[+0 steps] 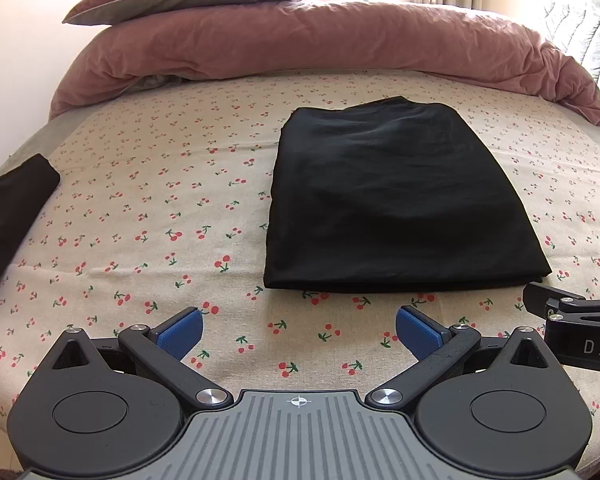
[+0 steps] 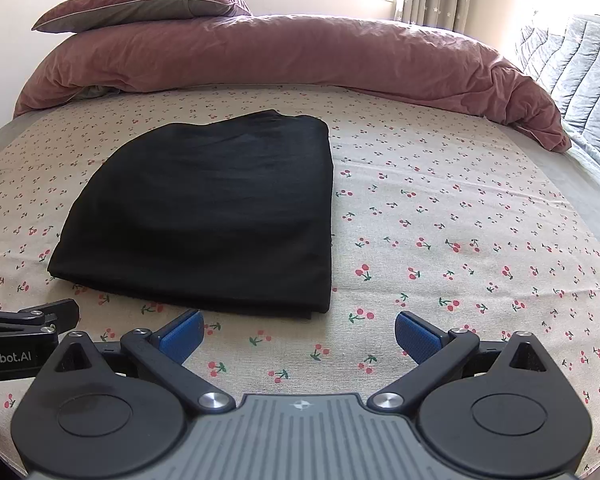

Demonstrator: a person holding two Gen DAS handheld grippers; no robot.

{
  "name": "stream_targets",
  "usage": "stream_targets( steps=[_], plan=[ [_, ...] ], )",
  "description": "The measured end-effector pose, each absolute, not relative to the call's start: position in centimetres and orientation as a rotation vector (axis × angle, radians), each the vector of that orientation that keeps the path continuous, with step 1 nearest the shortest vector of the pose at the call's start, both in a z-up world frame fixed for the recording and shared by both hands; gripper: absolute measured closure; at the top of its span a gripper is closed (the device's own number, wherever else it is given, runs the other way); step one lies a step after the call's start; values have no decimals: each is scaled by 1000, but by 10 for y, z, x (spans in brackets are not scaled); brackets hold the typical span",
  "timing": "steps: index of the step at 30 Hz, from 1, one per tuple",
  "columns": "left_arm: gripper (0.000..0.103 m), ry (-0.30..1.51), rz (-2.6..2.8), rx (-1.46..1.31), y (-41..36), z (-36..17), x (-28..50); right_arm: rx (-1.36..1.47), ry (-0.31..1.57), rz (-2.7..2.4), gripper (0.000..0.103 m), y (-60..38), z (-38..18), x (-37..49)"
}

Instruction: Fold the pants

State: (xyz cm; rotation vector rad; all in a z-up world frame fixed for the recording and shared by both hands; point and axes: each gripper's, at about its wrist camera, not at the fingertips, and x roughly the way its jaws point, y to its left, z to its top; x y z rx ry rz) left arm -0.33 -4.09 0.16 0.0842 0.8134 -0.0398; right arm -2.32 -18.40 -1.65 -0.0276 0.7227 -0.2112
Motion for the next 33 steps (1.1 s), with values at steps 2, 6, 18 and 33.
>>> stream_targets(
  steps=[2,6,18,33],
  plan=[
    [0,813,-40,85,-41,2,-3,-27,725,-212,1,-184,-17,-23],
    [0,814,-39,84,-41,2,-3,-28,728,-210,1,-185,-18,-22],
    [0,820,-48,88,-43,-1,-2,-21,731,-210,1,-186,-19,-21],
    [0,831,-52,75,-41,-2,0,-21,736,-206,1,-185,-22,-19]
  ],
)
